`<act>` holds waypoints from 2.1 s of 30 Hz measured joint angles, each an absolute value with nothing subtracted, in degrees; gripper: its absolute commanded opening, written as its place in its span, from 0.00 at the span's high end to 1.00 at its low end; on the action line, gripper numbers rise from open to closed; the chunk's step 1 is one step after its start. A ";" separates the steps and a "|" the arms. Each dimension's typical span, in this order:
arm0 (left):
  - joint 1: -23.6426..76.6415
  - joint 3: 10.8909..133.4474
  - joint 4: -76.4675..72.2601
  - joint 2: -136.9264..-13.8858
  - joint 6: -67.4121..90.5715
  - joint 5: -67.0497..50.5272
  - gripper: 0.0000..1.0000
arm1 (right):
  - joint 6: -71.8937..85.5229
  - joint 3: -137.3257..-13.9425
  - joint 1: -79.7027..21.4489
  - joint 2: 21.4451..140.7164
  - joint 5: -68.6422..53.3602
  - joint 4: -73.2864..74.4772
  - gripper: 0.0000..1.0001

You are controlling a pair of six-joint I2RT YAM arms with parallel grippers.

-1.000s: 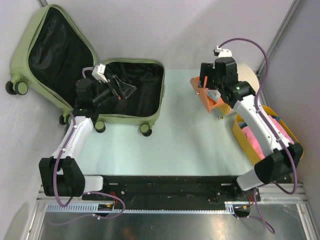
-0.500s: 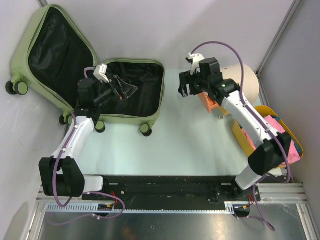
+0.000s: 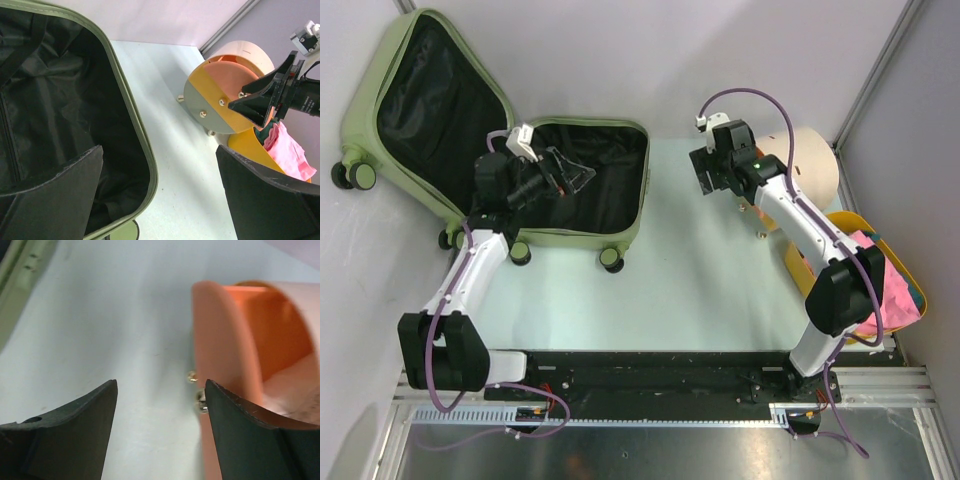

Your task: Open, take out, and arrange the luggage

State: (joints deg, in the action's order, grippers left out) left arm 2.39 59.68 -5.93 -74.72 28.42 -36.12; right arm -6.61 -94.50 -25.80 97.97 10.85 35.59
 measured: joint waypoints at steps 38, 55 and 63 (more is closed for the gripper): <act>3.70 60.95 -4.58 -76.42 24.29 -40.27 0.00 | -68.86 -85.58 -22.96 103.02 -3.31 34.33 0.20; 3.75 61.36 -3.46 -78.00 23.86 -41.19 0.01 | -93.76 -90.30 -12.38 116.81 -1.26 24.97 0.20; 3.75 62.54 -2.98 -80.23 23.07 -41.23 0.00 | -93.54 -96.23 -9.69 122.63 0.60 22.15 0.20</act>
State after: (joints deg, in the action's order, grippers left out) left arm 3.75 62.54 -2.98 -80.23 23.07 -41.23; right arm -93.54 -96.23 -9.69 122.63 0.60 22.15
